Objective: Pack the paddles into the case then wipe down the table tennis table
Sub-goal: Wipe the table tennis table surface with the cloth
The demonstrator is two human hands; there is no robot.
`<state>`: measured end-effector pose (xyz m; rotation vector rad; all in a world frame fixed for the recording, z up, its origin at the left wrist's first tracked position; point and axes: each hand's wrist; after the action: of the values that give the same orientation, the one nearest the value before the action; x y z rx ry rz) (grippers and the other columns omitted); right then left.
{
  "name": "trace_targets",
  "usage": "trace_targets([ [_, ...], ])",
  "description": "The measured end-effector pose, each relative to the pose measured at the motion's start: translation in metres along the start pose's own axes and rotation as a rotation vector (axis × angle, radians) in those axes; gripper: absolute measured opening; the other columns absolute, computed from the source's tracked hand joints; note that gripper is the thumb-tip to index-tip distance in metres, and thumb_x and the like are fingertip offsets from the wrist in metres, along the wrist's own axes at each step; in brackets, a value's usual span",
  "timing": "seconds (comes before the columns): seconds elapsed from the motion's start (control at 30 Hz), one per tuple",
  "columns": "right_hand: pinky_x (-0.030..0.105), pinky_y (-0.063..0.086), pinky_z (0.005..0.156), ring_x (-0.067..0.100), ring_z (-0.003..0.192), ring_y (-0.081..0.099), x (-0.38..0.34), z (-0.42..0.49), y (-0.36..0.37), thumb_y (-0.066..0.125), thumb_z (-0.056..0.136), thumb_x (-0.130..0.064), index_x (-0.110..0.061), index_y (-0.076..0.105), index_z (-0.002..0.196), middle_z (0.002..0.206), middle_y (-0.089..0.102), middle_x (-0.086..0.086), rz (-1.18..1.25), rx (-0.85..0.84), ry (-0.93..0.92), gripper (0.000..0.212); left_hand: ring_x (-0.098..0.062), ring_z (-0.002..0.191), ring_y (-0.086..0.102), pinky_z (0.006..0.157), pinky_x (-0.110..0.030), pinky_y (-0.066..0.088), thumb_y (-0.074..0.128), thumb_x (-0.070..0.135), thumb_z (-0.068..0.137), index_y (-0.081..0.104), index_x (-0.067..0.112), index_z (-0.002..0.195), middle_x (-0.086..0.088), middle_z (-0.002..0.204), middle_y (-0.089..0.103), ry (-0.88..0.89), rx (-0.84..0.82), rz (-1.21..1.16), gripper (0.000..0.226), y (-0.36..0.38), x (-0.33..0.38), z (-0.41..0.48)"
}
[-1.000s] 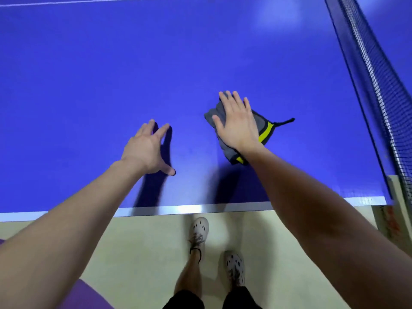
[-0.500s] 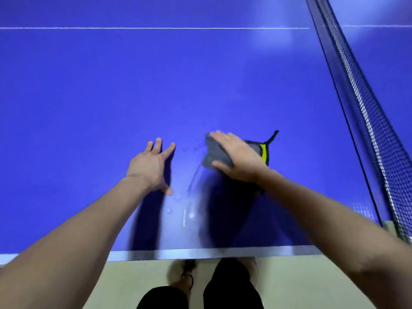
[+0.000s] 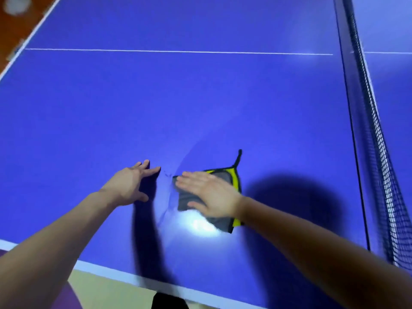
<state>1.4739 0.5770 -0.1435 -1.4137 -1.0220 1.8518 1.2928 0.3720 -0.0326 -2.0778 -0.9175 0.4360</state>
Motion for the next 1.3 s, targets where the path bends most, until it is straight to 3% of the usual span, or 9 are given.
trace_targets([
  [0.1, 0.053, 0.034, 0.128, 0.035, 0.156, 0.042, 0.11, 0.008, -0.06, 0.069, 0.099, -0.036, -0.01, 0.049, 0.161, 0.162, 0.054, 0.015, -0.085, 0.265, 0.383, 0.07, -0.026, 0.116, 0.066, 0.092, -0.034, 0.053, 0.084, 0.037, 0.087, 0.046, 0.053, 0.155, 0.008, 0.171, 0.037, -0.073, 0.057, 0.025, 0.08, -0.01, 0.009, 0.011],
  [0.27, 0.056, 0.025, 0.131, 0.043, 0.155, 0.039, 0.2, 0.038, -0.12, 0.059, 0.1, -0.035, -0.002, 0.045, 0.158, 0.159, 0.052, 0.021, -0.271, 0.52, 0.975, 0.068, -0.026, 0.119, 0.066, 0.088, -0.037, 0.058, 0.085, 0.049, 0.083, 0.051, 0.045, 0.152, 0.005, 0.136, 0.068, -0.143, 0.156, 0.041, 0.077, -0.026, 0.025, 0.026],
  [0.5, 0.045, 0.011, 0.137, 0.023, 0.165, 0.027, 0.042, 0.053, -0.019, 0.058, 0.106, -0.043, -0.015, 0.042, 0.167, 0.174, 0.039, 0.003, -0.135, 0.073, 0.062, 0.069, -0.032, 0.14, 0.053, 0.105, -0.048, 0.053, 0.101, 0.043, 0.067, 0.022, 0.033, 0.169, -0.005, 0.159, 0.046, -0.129, 0.17, -0.077, 0.129, -0.078, 0.034, 0.096],
  [0.6, 0.049, 0.005, 0.137, 0.021, 0.166, 0.026, 0.085, 0.05, -0.04, 0.062, 0.104, -0.043, -0.018, 0.046, 0.165, 0.17, 0.046, -0.002, -0.089, 0.041, 0.024, 0.068, -0.027, 0.154, 0.039, 0.115, -0.047, 0.046, 0.103, 0.043, 0.063, 0.018, 0.032, 0.17, -0.005, 0.173, 0.029, -0.099, 0.174, -0.081, 0.137, -0.099, 0.04, 0.133],
  [0.87, 0.056, 0.009, 0.135, 0.03, 0.167, 0.021, 0.275, 0.088, -0.148, 0.049, 0.109, -0.038, -0.004, 0.024, 0.17, 0.175, 0.034, 0.012, -0.307, 0.57, 1.223, 0.074, -0.025, 0.166, -0.002, 0.124, -0.057, 0.032, 0.103, 0.056, 0.053, -0.018, 0.04, 0.167, 0.0, 0.178, -0.013, 0.007, 0.03, 0.215, 0.167, -0.108, 0.059, 0.179],
  [1.03, 0.06, 0.025, 0.131, 0.038, 0.16, 0.037, 0.177, 0.087, -0.091, 0.054, 0.099, -0.032, -0.001, 0.045, 0.161, 0.169, 0.044, 0.019, -0.319, 0.386, 0.565, 0.07, -0.017, 0.166, -0.005, 0.11, -0.051, 0.052, 0.104, 0.056, 0.05, -0.017, 0.051, 0.165, 0.011, 0.178, -0.017, 0.032, 0.027, 0.132, 0.167, -0.111, 0.05, 0.175],
  [1.17, 0.049, 0.012, 0.137, 0.027, 0.163, 0.033, 0.131, 0.064, -0.07, 0.062, 0.103, -0.031, -0.01, 0.047, 0.163, 0.173, 0.042, 0.008, -0.13, 0.033, 0.037, 0.066, -0.018, 0.166, -0.001, 0.107, -0.047, 0.054, 0.101, 0.062, 0.049, -0.017, 0.048, 0.165, 0.01, 0.178, -0.016, 0.063, 0.062, 0.177, 0.166, -0.109, 0.05, 0.177],
  [1.23, 0.055, 0.013, 0.135, 0.027, 0.16, 0.039, 0.179, 0.078, -0.09, 0.061, 0.101, -0.035, -0.01, 0.05, 0.161, 0.168, 0.049, 0.008, -0.174, 0.032, 0.038, 0.066, -0.017, 0.166, 0.001, 0.103, -0.047, 0.056, 0.1, 0.065, 0.049, -0.018, 0.05, 0.164, 0.012, 0.178, -0.016, 0.07, 0.076, 0.186, 0.165, -0.109, 0.047, 0.176],
  [1.3, 0.061, 0.015, 0.134, 0.03, 0.159, 0.039, 0.258, 0.11, -0.129, 0.055, 0.099, -0.039, -0.009, 0.048, 0.162, 0.166, 0.051, 0.012, -0.246, 0.239, 0.404, 0.07, -0.015, 0.166, 0.001, 0.1, -0.046, 0.057, 0.099, 0.067, 0.048, -0.02, 0.053, 0.163, 0.016, 0.177, -0.019, 0.068, 0.076, 0.203, 0.165, -0.109, 0.045, 0.177],
])
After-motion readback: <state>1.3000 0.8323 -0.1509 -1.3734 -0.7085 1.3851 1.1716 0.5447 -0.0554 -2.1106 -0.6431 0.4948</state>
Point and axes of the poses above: each hand's wrist, its own z-axis towards the middle knuckle, its own y-axis out of the palm, x = y × z
